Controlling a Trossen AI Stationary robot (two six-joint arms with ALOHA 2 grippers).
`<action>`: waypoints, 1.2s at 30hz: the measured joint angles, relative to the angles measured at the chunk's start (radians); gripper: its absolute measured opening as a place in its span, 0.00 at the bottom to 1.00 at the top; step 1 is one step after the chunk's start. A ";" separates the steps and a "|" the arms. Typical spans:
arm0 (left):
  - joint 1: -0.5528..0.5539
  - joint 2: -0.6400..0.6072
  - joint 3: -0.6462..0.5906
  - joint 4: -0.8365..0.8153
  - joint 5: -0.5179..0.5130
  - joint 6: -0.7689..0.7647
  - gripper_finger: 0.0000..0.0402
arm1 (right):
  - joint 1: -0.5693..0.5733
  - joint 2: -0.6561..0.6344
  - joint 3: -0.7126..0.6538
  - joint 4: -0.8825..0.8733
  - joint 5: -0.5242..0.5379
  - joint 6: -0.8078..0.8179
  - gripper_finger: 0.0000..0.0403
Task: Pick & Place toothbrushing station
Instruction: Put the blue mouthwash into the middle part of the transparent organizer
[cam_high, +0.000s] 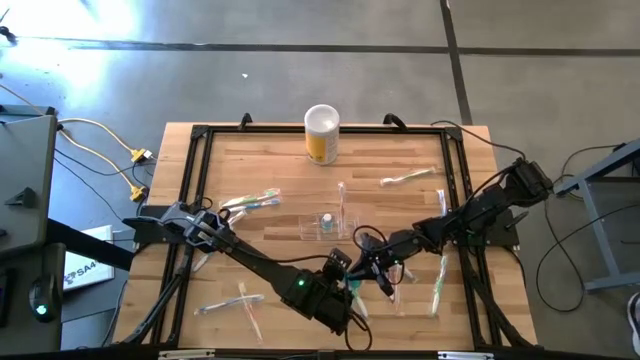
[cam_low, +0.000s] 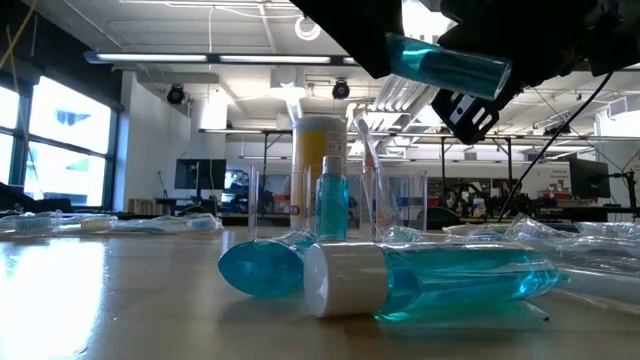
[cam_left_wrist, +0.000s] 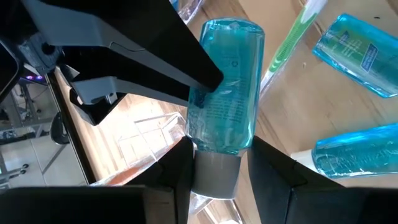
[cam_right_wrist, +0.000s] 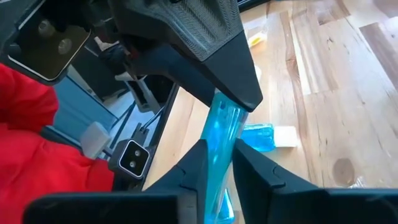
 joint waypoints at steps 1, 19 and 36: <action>0.000 0.000 0.000 0.000 0.000 0.000 0.29 | 0.000 0.000 0.000 0.000 0.000 -0.005 0.18; 0.004 -0.001 0.004 0.057 -0.045 0.048 0.29 | -0.001 0.002 0.000 0.022 -0.045 -0.044 0.36; 0.001 -0.003 0.004 0.056 -0.034 -0.020 0.47 | -0.001 0.003 -0.001 0.009 -0.065 -0.090 0.15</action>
